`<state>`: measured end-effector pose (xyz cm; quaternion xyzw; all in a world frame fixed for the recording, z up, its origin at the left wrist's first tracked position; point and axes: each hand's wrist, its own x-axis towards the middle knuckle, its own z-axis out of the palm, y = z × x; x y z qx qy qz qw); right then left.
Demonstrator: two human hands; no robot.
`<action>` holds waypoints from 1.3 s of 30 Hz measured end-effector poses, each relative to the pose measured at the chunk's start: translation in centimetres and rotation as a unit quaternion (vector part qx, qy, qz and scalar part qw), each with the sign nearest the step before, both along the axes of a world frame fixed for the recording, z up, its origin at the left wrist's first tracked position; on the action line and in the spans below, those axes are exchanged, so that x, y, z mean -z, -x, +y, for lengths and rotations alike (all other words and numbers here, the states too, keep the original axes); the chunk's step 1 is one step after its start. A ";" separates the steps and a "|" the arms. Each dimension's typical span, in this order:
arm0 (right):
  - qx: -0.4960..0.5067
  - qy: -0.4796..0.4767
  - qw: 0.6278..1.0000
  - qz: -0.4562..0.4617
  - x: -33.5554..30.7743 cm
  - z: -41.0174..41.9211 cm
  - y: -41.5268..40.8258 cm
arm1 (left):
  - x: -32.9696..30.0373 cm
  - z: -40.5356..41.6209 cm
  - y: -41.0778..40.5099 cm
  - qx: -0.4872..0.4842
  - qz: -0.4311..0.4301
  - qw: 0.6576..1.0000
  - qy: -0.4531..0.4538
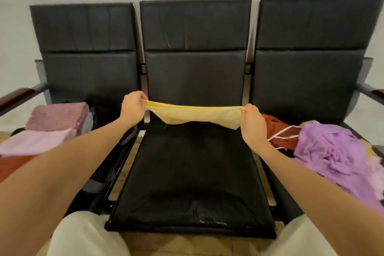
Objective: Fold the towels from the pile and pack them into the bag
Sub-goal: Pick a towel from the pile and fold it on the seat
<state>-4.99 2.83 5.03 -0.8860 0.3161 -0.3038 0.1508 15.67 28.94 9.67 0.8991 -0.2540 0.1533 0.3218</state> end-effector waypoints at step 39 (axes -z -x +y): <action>-0.197 -0.420 0.865 0.190 13.6 4.0 11.3 | 20.2 -3.4 22.9 0.342 0.247 0.888 -0.185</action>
